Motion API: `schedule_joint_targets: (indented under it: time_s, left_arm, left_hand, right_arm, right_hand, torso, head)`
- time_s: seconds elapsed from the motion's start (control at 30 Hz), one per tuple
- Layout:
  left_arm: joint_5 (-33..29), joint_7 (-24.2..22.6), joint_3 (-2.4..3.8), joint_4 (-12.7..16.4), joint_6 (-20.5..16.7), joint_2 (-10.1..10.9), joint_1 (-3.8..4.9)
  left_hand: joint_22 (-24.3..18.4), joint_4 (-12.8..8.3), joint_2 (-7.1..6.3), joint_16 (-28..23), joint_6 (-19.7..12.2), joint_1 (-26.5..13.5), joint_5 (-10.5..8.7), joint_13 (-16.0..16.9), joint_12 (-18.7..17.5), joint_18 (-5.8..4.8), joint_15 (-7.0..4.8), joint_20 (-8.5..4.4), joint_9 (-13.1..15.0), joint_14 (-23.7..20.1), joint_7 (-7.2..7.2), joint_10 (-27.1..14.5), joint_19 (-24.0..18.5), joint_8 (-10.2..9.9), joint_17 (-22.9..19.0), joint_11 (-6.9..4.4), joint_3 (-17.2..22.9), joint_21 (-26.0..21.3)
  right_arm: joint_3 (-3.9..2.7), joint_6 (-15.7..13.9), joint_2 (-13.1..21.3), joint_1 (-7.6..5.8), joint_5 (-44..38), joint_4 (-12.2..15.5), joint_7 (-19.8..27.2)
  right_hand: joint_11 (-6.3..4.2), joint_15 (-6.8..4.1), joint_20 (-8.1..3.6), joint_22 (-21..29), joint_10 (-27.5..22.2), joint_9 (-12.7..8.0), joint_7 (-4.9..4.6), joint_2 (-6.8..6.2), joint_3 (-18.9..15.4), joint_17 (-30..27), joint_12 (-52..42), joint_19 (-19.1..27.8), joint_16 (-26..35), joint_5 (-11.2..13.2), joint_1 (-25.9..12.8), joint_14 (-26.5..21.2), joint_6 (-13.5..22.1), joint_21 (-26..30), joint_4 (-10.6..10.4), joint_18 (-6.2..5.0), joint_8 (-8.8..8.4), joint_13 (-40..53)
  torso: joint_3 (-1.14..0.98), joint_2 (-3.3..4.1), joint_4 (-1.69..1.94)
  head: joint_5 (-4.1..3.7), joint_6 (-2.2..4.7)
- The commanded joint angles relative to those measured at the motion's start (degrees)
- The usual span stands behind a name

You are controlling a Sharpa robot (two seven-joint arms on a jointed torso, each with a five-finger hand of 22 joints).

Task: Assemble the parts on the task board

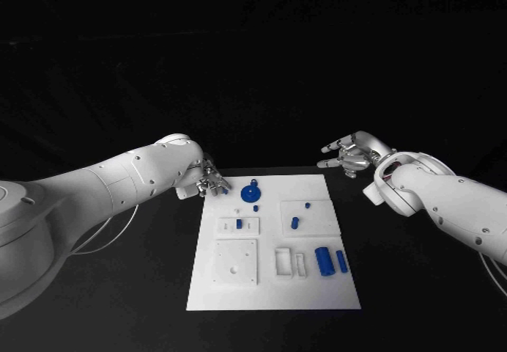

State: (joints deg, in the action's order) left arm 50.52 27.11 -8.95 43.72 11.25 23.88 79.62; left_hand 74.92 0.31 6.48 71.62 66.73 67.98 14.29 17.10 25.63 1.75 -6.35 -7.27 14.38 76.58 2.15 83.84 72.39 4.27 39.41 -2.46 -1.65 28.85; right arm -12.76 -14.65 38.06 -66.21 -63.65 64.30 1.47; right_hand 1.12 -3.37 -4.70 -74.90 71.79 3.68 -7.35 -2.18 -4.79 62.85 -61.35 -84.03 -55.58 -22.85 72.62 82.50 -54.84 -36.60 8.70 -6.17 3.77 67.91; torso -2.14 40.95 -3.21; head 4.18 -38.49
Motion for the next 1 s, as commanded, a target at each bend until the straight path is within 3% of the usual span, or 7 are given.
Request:
schedule_joint_targets:
  time_s: [0.03,0.3,0.43,0.47,0.53,0.87,1.0]
  left_arm:
    - [-1.4,-1.2,0.01,0.0,-0.9,-0.2,-0.06]
    - [-2.2,-1.7,0.01,0.2,-1.7,-0.2,-0.08]
    - [-2.8,-2.2,0.01,0.4,-2.7,-0.1,-0.1]
    - [-3.0,-2.3,0.01,0.4,-3.0,-0.1,-0.1]
    - [-3.5,-2.5,0.01,0.6,-3.6,0.1,-0.11]
    - [-6.7,-1.7,0.06,5.3,-8.8,2.7,-0.12]
    - [-7.6,-0.8,0.08,9.3,-10.4,5.0,-0.09]
  left_hand:
    - [1.1,-0.7,0.79,0.2,0.3,0.7,0.43,-0.1,0.4,0.02,-0.02,-0.18,0.2,0.6,-0.2,2.8,0.1,0.1,0.2,-0.1,0.4,0.4]
    - [1.1,-3.5,2.12,0.4,0.6,3.6,3.04,-0.5,0.7,-0.04,-0.01,-0.19,1.0,0.8,-0.44,2.8,0.0,0.4,0.4,-0.29,2.1,0.6]
    - [1.1,-5.4,2.29,0.4,2.0,3.9,4.46,-0.9,0.7,-0.15,-0.19,-0.37,5.8,1.0,-1.04,2.8,0.0,0.7,0.6,-0.55,3.8,0.9]
    - [1.1,-6.5,2.96,0.5,2.1,5.1,-2.84,-1.0,0.7,-0.18,-0.34,-0.54,6.5,1.0,-1.09,2.9,0.0,0.6,0.8,-0.62,6.0,0.9]
    - [1.1,-6.6,-0.78,0.7,2.1,2.0,-5.75,-1.2,1.1,0.03,-0.23,-0.47,9.7,1.4,-1.04,2.8,0.1,0.2,1.1,-0.61,16.0,1.2]
    - [1.1,-6.6,-4.77,1.3,4.7,-1.5,3.7,-1.5,2.2,-0.03,-0.46,-0.6,17.1,2.2,-2.01,2.9,0.5,0.9,2.7,-1.37,23.0,1.4]
    - [1.0,-7.8,-4.9,1.2,5.0,-3.3,4.89,-1.8,2.6,-0.11,-0.52,-0.68,20.4,2.6,-2.23,3.0,0.6,0.5,3.2,-1.5,24.5,1.4]
  right_arm:
    - [-0.03,0.5,-0.1,0.01,-0.5,-0.1,0.2]
    - [-0.03,0.7,-0.2,0.01,-0.5,-0.2,0.1]
    - [-0.03,0.9,-0.3,0.01,-0.5,-0.3,0.1]
    - [-0.03,0.9,-0.3,0.01,-0.5,-0.3,0.1]
    - [-0.03,1.0,-0.3,0.01,-0.5,-0.4,0.1]
    - [-0.03,1.4,-0.3,0.02,-0.5,-0.6,0.0]
    - [-0.02,1.5,-0.3,0.02,-0.5,-0.8,0.0]
  right_hand:
    - [-0.16,0.08,0.36,-3.3,-0.3,0.0,0.16,0.4,0.1,0.0,0.2,-2.9,0.3,-0.4,0.0,-0.2,-0.3,0.1,-0.2,-1.03,-0.17,0.0]
    - [-0.16,0.08,0.36,-3.3,-0.3,0.0,0.16,0.4,0.1,0.0,0.2,-2.9,0.3,-0.4,0.0,-0.2,-0.3,0.1,-0.2,-1.03,-0.17,0.0]
    - [-0.16,0.08,0.36,-3.3,-0.3,0.0,0.16,0.4,0.1,0.0,0.2,-2.9,0.3,-0.4,0.0,-0.2,-0.3,0.1,-0.2,-1.03,-0.17,0.0]
    - [-0.16,0.08,0.36,-3.3,-0.3,0.0,0.16,0.4,0.1,0.0,0.2,-2.9,0.3,-0.4,0.0,-0.2,-0.3,0.1,-0.2,-1.03,-0.17,0.0]
    - [-0.16,0.08,0.36,-3.3,-0.3,0.0,0.16,0.4,0.1,0.0,0.2,-2.9,0.3,-0.4,0.0,-0.2,-0.3,0.1,-0.2,-1.03,-0.17,0.0]
    - [-0.17,0.07,0.34,-3.3,-0.3,0.0,0.16,0.56,0.0,0.0,0.2,-2.9,0.3,-0.4,-0.1,-0.2,-0.3,0.1,-0.1,-1.01,-0.19,0.0]
    - [-0.17,0.07,0.34,-3.3,-0.3,0.0,0.16,0.56,0.0,0.0,0.2,-2.9,0.3,-0.4,-0.1,-0.2,-0.3,0.1,-0.1,-1.01,-0.19,0.0]
  torso:
    - [-0.02,0.03,-0.03]
    - [-0.01,0.0,0.0]
    - [-0.03,-0.03,0.0]
    - [-0.03,-0.04,0.01]
    - [-0.03,-0.01,0.01]
    - [-0.05,-0.17,0.14]
    - [-0.08,-0.49,0.42]
  head:
    - [0.11,-0.1]
    - [-0.03,-0.19]
    - [0.04,-0.22]
    - [-0.02,-0.2]
    - [-0.04,-0.31]
    - [0.57,-0.19]
    - [0.38,-0.29]
